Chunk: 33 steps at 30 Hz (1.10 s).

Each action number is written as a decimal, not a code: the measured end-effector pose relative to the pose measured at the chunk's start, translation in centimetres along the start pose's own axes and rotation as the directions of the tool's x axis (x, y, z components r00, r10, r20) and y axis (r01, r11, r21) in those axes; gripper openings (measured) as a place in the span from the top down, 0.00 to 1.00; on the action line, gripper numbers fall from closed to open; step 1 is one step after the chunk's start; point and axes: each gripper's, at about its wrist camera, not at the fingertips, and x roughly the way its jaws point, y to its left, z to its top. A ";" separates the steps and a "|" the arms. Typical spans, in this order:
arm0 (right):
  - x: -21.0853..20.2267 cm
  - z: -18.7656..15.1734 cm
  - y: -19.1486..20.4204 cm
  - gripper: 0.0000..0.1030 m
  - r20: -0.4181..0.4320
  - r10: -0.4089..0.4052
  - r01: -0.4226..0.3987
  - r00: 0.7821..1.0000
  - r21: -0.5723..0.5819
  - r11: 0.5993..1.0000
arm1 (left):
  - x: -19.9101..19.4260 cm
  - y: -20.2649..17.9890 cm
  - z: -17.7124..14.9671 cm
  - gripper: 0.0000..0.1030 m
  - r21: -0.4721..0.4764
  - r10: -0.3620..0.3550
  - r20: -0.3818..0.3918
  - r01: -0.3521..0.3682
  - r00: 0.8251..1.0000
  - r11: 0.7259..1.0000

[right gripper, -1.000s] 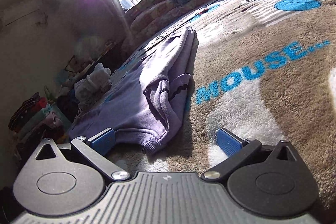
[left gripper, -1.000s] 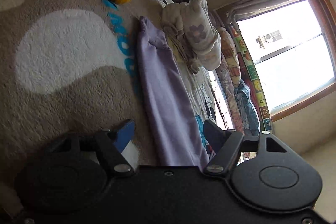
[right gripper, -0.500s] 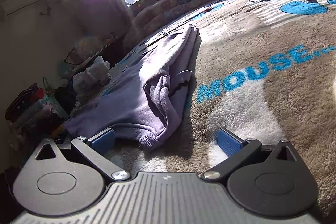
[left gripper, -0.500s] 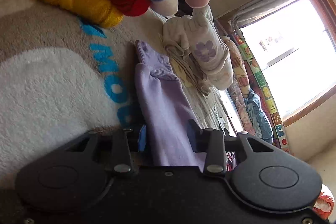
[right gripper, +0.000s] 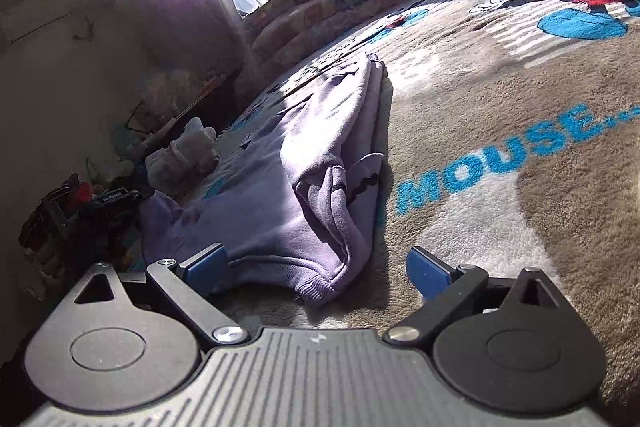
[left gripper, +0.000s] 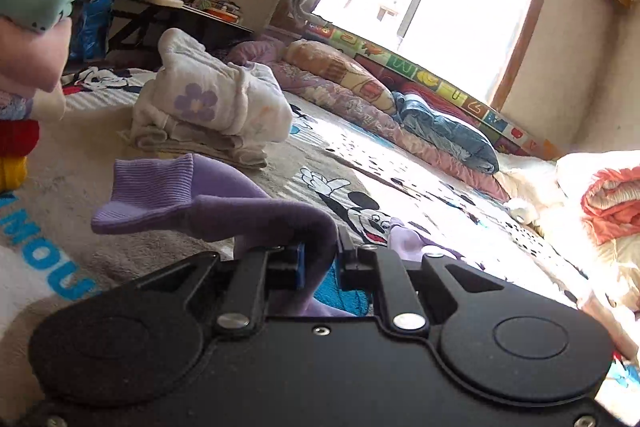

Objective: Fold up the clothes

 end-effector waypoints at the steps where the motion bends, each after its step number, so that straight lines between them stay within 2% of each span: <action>1: 0.0 0.3 0.6 0.07 0.003 0.018 -0.018 1.000 -0.013 1.000 | 0.3 -1.4 -0.3 0.89 0.076 -0.032 -0.010 0.033 0.999 0.997; 3: 0.5 0.7 1.7 0.07 -0.003 0.050 -0.051 0.999 -0.019 0.999 | 0.7 -3.9 -1.7 0.89 0.227 -0.098 -0.072 0.112 0.993 0.967; 4: 0.9 0.9 2.0 0.07 -0.008 0.061 -0.061 0.998 -0.011 0.998 | 0.9 -5.1 -2.5 0.89 0.299 -0.127 -0.110 0.154 0.986 0.942; 6: 1.8 1.1 2.4 0.07 -0.020 0.081 -0.080 0.997 0.022 0.997 | 1.4 -7.5 -4.0 0.88 0.431 -0.174 -0.192 0.242 0.966 0.869; 8: 3.2 1.2 2.7 0.07 -0.035 0.095 -0.093 0.995 0.059 0.994 | 1.5 -9.0 -6.0 0.71 0.505 -0.187 -0.286 0.314 0.940 0.804; 9: 4.1 1.3 3.1 0.07 -0.047 0.107 -0.103 0.993 0.070 0.992 | 1.3 -9.3 -6.7 0.64 0.523 -0.193 -0.311 0.337 0.931 0.783; 10: 4.7 1.2 3.5 0.07 -0.053 0.113 -0.109 0.992 0.074 0.991 | 0.9 -9.4 -6.9 0.54 0.527 -0.209 -0.321 0.358 0.924 0.771; 11: 5.4 1.2 3.8 0.07 -0.060 0.119 -0.114 0.991 0.078 0.990 | 0.4 -9.2 -6.6 0.53 0.512 -0.231 -0.318 0.372 0.919 0.774; 12: 6.3 1.2 4.3 0.07 -0.073 0.124 -0.118 0.990 0.084 0.990 | -0.2 -8.6 -6.0 0.52 0.477 -0.253 -0.306 0.378 0.918 0.793; 14: 7.9 1.3 4.9 0.07 -0.095 0.128 -0.119 0.987 0.098 0.988 | -1.4 -6.6 -4.6 0.46 0.365 -0.299 -0.261 0.380 0.918 0.850; 16: 9.8 1.3 5.5 0.07 -0.104 0.124 -0.110 0.987 0.136 0.985 | -2.7 -4.6 -3.3 0.45 0.222 -0.334 -0.209 0.377 0.919 0.899; 18: 11.5 1.5 5.8 0.07 -0.103 0.120 -0.100 0.987 0.180 0.978 | -3.9 -2.4 -2.1 0.43 0.076 -0.357 -0.151 0.371 0.922 0.925; 20: 13.1 1.9 5.5 0.07 -0.085 0.110 -0.084 0.990 0.257 0.963 | -4.7 -0.2 -1.4 0.29 -0.029 -0.345 -0.097 0.344 0.933 0.938; 21: 13.9 2.1 5.2 0.07 -0.081 0.108 -0.079 0.991 0.300 0.951 | -5.1 0.8 -1.1 0.26 -0.071 -0.333 -0.070 0.328 0.940 0.942; 23: 15.4 2.5 4.6 0.07 -0.075 0.087 -0.053 0.993 0.370 0.927 | -5.7 2.3 -0.8 0.04 -0.133 -0.307 -0.047 0.299 0.951 0.945; 24: 15.9 2.7 4.5 0.07 -0.069 0.077 -0.044 0.995 0.390 0.920 | -5.8 2.8 -0.7 0.01 -0.159 -0.298 -0.045 0.288 0.953 0.944; 29: 18.1 3.6 4.4 0.06 -0.030 0.062 -0.040 0.998 0.481 0.876 | -6.1 5.8 -0.1 0.01 -0.307 -0.276 -0.029 0.255 0.961 0.917; 33: 19.5 3.6 5.2 0.10 -0.030 0.053 -0.033 0.998 0.467 0.884 | -5.9 7.6 0.1 0.01 -0.380 -0.274 -0.018 0.247 0.961 0.891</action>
